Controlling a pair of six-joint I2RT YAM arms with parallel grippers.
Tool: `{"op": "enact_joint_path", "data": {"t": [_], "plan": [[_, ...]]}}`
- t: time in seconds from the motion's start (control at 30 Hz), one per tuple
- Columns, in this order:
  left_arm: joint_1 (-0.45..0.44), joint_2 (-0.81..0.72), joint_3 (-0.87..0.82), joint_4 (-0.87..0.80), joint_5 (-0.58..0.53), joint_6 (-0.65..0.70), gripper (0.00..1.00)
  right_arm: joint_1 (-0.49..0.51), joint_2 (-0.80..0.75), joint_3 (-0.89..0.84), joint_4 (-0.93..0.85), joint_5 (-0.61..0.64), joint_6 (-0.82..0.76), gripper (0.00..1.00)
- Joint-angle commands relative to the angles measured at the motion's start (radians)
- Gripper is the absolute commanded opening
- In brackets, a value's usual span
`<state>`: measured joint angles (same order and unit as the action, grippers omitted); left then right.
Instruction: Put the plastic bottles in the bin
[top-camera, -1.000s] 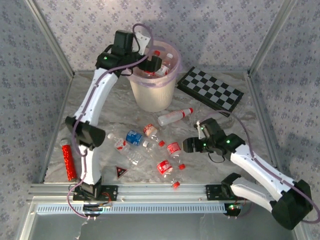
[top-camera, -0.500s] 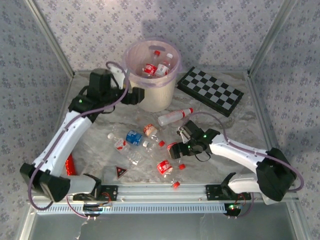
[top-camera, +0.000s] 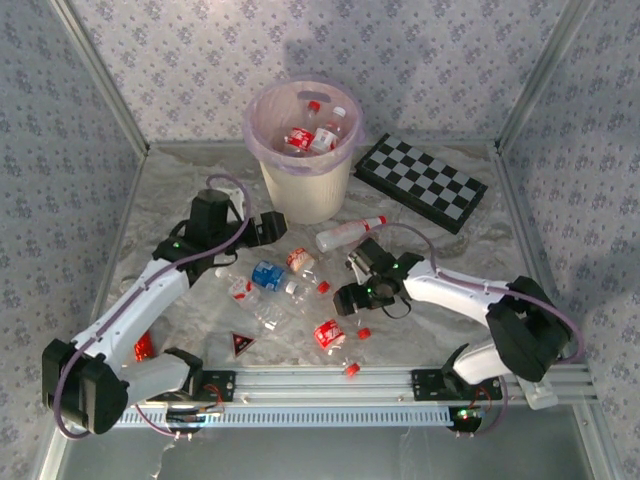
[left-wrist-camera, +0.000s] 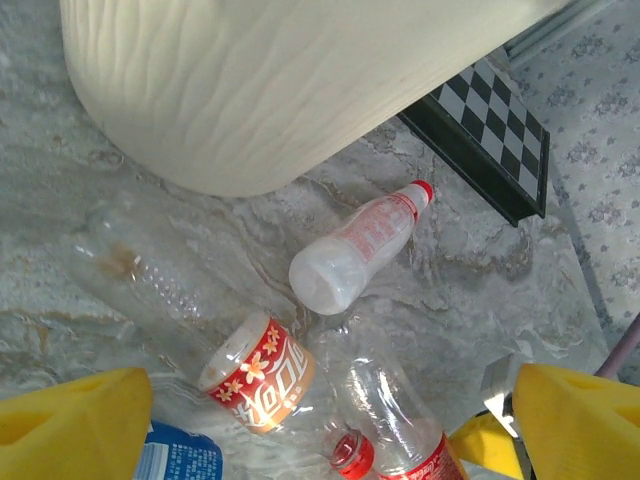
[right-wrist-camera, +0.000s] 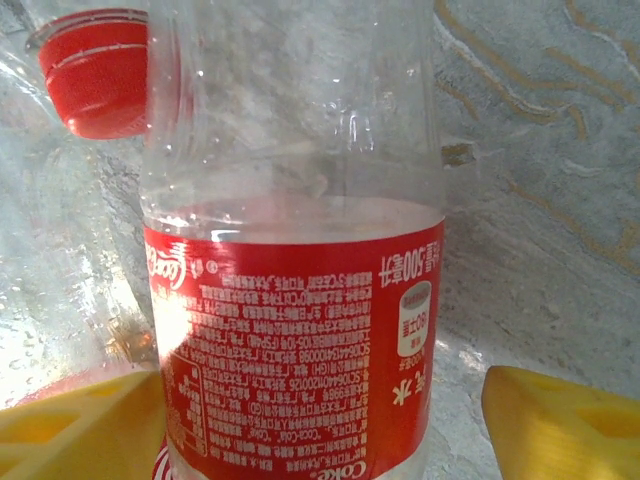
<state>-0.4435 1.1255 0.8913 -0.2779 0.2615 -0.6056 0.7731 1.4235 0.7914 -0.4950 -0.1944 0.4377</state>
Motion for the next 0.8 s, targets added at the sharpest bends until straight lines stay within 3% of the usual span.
{"op": "enact_joint_path", "data": {"t": [0.0,0.3,0.63,0.77], "plan": [[-0.014,-0.021,-0.007,0.115,0.023,-0.068,0.93,-0.001,0.004,0.042,-0.040,0.020,-0.026,0.81],[-0.015,0.015,0.026,0.118,0.016,-0.054,0.93,0.007,-0.058,0.058,-0.114,0.145,-0.085,0.71],[-0.033,0.039,0.056,0.148,0.011,-0.061,0.93,-0.047,-0.180,0.068,-0.196,0.179,-0.143,0.51],[-0.040,0.047,0.063,0.147,0.010,-0.059,0.93,-0.071,-0.235,0.067,-0.212,0.180,-0.168,0.48]]}}
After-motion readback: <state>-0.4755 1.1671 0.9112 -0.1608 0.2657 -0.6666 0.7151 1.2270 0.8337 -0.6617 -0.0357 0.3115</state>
